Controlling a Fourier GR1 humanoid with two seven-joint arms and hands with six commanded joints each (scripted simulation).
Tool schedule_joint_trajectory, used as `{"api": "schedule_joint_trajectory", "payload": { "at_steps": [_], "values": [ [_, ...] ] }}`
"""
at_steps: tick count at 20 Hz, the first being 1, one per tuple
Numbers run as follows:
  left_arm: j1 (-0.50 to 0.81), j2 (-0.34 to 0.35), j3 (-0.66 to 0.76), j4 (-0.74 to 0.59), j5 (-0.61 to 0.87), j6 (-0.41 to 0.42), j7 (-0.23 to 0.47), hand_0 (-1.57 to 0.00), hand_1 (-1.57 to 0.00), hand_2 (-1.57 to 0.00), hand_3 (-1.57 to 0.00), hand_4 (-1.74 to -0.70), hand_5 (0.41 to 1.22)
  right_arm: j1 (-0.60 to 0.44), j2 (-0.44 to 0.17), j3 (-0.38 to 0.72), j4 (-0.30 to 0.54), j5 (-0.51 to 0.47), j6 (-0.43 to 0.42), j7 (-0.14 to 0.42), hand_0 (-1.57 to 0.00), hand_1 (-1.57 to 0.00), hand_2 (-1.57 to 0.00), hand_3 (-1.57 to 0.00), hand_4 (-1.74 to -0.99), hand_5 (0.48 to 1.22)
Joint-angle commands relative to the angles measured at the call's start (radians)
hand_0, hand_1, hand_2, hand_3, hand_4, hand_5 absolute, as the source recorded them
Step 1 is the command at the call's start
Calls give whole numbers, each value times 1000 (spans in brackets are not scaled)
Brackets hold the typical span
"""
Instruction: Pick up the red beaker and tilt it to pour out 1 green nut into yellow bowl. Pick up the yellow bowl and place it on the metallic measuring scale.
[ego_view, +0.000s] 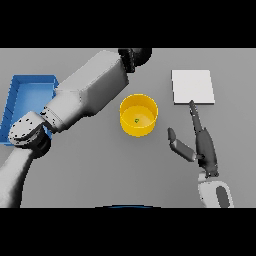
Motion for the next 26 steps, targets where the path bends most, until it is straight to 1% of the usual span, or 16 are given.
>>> {"api": "schedule_joint_trajectory", "payload": {
  "at_steps": [1,2,3,4,5,8,11,12,14,17,18,19,21,23,25,26],
  "values": [
    [-27,11,43,23,27,-5,8,-1571,-1571,-1571,-1263,-1731,1221,-1,-7,-3,-3,-5,6,3,1,1,1,1,-1024,681],
    [-46,22,69,47,38,3,25,-1571,-1571,-1571,-1023,-1733,1221,5,-5,-3,-4,-8,7,0,1,1,1,1,-1028,680],
    [-68,42,117,68,74,31,7,-1571,-1571,-1571,-1132,-1731,1221,2,-6,-4,-5,-5,4,6,1,1,1,1,-1018,680],
    [-81,53,155,100,100,27,6,-1571,-1571,-1571,-1220,-1727,1221,12,-4,-7,-12,-29,19,1,1,1,1,1,-1009,676],
    [-100,74,213,126,148,13,12,-1571,-1571,-1571,-1290,-1729,1221,10,-6,-6,-8,-24,15,-7,1,1,1,1,-1001,683],
    [-135,124,373,209,272,2,118,-1571,-1571,-1571,-1427,-1735,1221,-16,-3,-6,4,-17,7,1,1,1,1,1,-990,672],
    [-118,209,515,269,399,57,194,-1571,-1571,-1571,-1448,-1738,1221,-21,8,-9,5,-42,17,10,1,1,1,1,-1006,669],
    [-106,243,560,278,444,75,212,-1571,-1571,-1571,-1454,-1738,1221,-16,14,-5,7,-46,21,5,1,1,1,1,-1004,668],
    [-57,293,637,290,527,143,249,-1571,-1571,-1571,-1447,-1739,1221,-27,12,-15,18,-64,27,12,1,1,1,1,-996,664],
    [41,372,726,302,634,215,312,-1571,-1571,-1571,-1412,-1740,1221,-16,7,-7,18,-48,23,-2,1,1,1,1,-1034,655],
    [73,392,757,294,673,239,319,-1571,-1571,-1571,-1425,-1740,1221,-23,8,-3,18,-44,24,8,1,1,1,1,-1044,654],
    [100,397,793,291,716,266,367,-1571,-1571,-1571,-1426,-1740,1221,-22,12,0,24,-38,19,6,1,1,1,1,-1050,653],
    [179,415,848,266,794,310,369,-1571,-1571,-1571,-1452,-1741,1221,-20,16,4,17,-35,17,15,1,1,1,1,-1053,651],
    [256,416,895,226,866,352,418,-1571,-1571,-1571,-1467,-1741,1221,-14,-1,6,6,-18,14,11,1,1,1,1,-1047,651],
    [325,417,933,157,931,371,438,-1571,-1571,-1571,-1474,-1741,1221,-28,-7,1,4,-2,0,35,1,1,1,1,-1052,648],
    [367,416,946,122,959,376,446,-1571,-1571,-1571,-1476,-1741,1221,-28,-7,5,10,9,-6,34,1,1,1,1,-1054,648]
  ]
}}
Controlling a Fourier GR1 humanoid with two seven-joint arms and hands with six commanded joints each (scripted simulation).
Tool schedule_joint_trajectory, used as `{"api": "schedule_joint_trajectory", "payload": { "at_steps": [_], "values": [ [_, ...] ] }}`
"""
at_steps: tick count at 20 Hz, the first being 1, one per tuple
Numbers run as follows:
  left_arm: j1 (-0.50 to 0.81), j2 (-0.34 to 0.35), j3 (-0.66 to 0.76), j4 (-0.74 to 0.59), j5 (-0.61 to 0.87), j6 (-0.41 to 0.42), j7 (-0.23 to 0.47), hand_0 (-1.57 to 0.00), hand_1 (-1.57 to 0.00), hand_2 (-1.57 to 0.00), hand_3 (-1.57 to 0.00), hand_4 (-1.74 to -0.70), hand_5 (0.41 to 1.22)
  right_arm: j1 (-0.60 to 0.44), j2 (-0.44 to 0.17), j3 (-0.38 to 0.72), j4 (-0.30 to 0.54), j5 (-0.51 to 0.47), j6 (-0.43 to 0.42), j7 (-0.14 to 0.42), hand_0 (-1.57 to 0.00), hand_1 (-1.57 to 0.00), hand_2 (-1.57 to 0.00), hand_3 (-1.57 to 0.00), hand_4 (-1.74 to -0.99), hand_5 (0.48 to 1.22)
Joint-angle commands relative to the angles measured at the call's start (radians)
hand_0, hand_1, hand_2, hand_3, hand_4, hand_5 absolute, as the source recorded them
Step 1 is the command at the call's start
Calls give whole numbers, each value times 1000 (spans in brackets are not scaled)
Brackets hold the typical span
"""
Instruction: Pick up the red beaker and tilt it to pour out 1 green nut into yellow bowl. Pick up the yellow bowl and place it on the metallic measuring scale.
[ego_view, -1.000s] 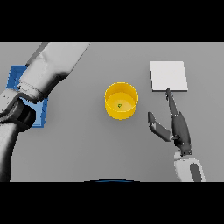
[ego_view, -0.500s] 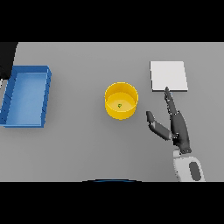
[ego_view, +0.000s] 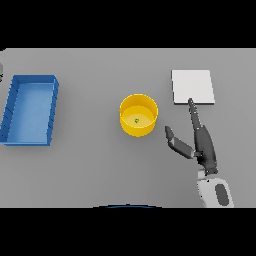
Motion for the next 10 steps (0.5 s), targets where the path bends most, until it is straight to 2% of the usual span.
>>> {"api": "schedule_joint_trajectory", "payload": {
  "at_steps": [1,4,6,10],
  "values": [
    [39,-10,3,-48,19,16,26,-1571,-1571,-1571,-1479,-1741,1221,3,-1,5,-9,6,1,0,1,1,1,1,-1046,649],
    [192,-24,8,-233,82,39,130,-1571,-1571,-1571,-1450,-1741,1221,10,-5,2,-1,-12,19,-2,1,1,1,1,-1026,648],
    [306,-30,7,-371,115,63,142,-1571,-1571,-1571,-1441,-1741,1221,21,-2,5,8,-7,13,-22,1,1,1,1,-1018,645],
    [455,-55,-1,-583,149,109,213,-1571,-1571,-1571,-1497,-1741,1221,20,-1,2,6,-23,25,-28,1,1,1,1,-1005,647]
  ]
}}
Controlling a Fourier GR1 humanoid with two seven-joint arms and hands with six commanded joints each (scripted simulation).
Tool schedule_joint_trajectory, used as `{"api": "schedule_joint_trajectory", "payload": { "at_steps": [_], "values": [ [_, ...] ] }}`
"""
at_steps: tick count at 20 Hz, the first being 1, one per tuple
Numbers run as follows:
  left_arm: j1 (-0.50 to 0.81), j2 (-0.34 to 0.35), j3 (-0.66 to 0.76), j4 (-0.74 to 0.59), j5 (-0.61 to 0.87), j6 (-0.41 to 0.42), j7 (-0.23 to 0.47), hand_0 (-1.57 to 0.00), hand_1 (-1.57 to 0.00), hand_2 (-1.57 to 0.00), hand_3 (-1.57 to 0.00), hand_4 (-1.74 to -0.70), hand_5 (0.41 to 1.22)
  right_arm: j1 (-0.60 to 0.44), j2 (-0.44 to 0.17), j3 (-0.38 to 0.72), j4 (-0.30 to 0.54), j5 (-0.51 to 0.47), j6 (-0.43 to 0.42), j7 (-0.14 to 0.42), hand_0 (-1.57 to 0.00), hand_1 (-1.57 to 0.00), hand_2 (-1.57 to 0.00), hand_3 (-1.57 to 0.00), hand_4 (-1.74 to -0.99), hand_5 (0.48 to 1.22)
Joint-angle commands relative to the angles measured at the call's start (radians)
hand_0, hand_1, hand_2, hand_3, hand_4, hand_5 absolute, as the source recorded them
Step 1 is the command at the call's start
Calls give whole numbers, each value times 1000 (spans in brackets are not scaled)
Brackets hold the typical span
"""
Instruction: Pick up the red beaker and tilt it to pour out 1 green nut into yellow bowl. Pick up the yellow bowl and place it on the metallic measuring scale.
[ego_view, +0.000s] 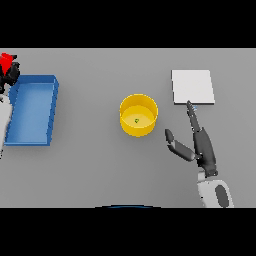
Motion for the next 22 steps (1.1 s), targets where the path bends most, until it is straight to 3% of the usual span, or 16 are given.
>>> {"api": "schedule_joint_trajectory", "payload": {
  "at_steps": [1,3,5,8,9,12,14,17,19,22],
  "values": [
    [28,-5,-1,-32,4,7,12,-1571,-1571,-1571,-1512,-1741,1221,3,5,3,5,4,-4,-7,1,1,1,1,-1004,648],
    [65,-19,-4,-88,14,15,66,-1571,-1571,-1571,-1533,-1741,1173,-9,2,-11,17,-13,-1,1,1,1,1,1,-1006,647],
    [107,-23,-3,-131,23,18,89,-1571,-1571,-1571,-1547,-1741,1123,10,-2,-5,1,-8,0,-35,1,1,1,1,-1010,650],
    [157,-15,-27,-185,-4,16,107,-1571,-1571,-1571,-1559,-1713,991,3,-6,-10,6,-5,-4,-12,1,1,1,1,-1017,638],
    [165,-12,-35,-195,-10,10,105,-1571,-1571,-1571,-1561,-1645,941,-7,-3,-8,3,1,-8,-1,1,1,1,1,-1021,636],
    [202,-2,-46,-234,-14,-11,120,-1571,-1543,-1501,-1470,-1275,810,2,-9,-10,-4,-2,-6,-19,1,1,1,1,-1012,634],
    [225,1,-51,-265,-4,-28,108,-1393,-1215,-1209,-1136,-1068,749,14,-9,-12,-3,-10,-3,-27,1,1,1,1,-1007,635],
    [224,6,-69,-271,-2,-69,133,-772,-637,-652,-614,-920,677,6,4,-7,5,-4,-9,-16,1,1,1,1,-1005,634],
    [230,25,-84,-259,-14,-99,128,-494,-407,-417,-393,-857,657,-3,-3,-11,2,-9,-5,-18,1,1,1,1,-1009,639],
    [213,15,-99,-220,-24,-108,99,-252,-208,-213,-201,-810,657,5,-5,-9,6,-5,-6,-35,1,1,1,1,-1012,639]
  ]
}}
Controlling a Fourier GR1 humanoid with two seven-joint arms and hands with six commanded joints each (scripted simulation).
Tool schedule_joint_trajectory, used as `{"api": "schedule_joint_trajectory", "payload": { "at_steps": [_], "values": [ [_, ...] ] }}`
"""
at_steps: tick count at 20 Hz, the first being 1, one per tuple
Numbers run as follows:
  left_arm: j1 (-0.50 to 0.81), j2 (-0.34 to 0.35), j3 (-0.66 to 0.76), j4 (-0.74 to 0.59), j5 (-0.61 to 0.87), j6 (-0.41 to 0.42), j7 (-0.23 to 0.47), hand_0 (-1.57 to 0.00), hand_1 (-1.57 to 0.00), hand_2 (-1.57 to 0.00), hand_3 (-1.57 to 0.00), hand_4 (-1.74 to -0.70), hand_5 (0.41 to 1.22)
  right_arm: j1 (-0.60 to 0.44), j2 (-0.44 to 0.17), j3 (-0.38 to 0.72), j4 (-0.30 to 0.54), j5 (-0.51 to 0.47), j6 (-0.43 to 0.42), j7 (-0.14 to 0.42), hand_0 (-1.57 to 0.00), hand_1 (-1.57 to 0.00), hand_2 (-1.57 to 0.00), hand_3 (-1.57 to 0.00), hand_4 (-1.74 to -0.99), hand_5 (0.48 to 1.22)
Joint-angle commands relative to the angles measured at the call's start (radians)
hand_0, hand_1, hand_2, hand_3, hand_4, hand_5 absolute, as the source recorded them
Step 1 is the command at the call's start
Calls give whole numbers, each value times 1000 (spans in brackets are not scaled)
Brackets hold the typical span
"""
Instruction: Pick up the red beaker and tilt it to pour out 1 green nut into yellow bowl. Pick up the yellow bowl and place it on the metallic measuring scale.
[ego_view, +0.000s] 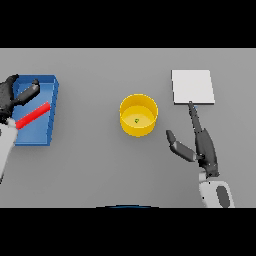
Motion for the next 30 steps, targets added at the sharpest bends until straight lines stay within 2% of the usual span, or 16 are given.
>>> {"api": "schedule_joint_trajectory", "payload": {
  "at_steps": [1,2,4,5,6,10,14,16,19,22,27,30],
  "values": [
    [7,3,0,1,-2,4,-17,-202,-166,-170,-160,-802,652,1,-8,-4,-10,-5,6,6,1,1,1,1,-1015,642],
    [5,5,5,10,0,6,-39,-161,-133,-136,-128,-796,649,2,-7,-1,0,5,1,9,1,1,1,1,-1019,643],
    [5,1,6,9,-1,18,-47,-103,-85,-87,-82,-782,651,-31,-20,5,8,33,1,69,1,1,1,1,-1020,640],
    [-2,4,12,16,2,20,-62,-82,-67,-69,-65,-773,655,-47,-40,17,9,33,34,59,1,1,1,1,-1014,666],
    [1,2,5,-6,-3,22,-69,-65,-54,-55,-52,-763,657,-68,-73,25,18,39,71,64,1,1,1,1,-1005,669],
    [9,-1,6,-23,5,26,-80,-26,-21,-22,-21,-743,664,-209,-223,104,49,174,194,115,1,1,1,1,-1094,677],
    [-1,-2,-2,-9,-4,24,-67,-10,-8,-8,-8,-733,680,-352,-302,208,115,308,280,107,1,1,1,1,-1192,677],
    [-1,-2,6,2,7,24,-82,-6,-5,-5,-5,-737,689,-417,-335,246,158,353,312,66,1,1,1,1,-1207,674],
    [0,9,1,-5,0,15,-69,-3,-2,-2,-2,-741,699,-521,-381,330,206,443,367,20,1,1,1,1,-1226,692],
    [-9,6,-3,-6,-3,14,-57,-1,-1,-1,0,-745,704,-596,-392,405,274,516,398,-13,1,1,1,1,-1218,707],
    [0,14,2,-7,3,9,-59,0,0,0,1,-747,701,-675,-357,473,368,548,470,-24,1,1,1,1,-1221,722],
    [2,17,4,-1,1,15,-80,1,1,1,1,-738,698,-707,-337,504,421,566,483,-39,1,1,1,1,-1238,727]
  ]
}}
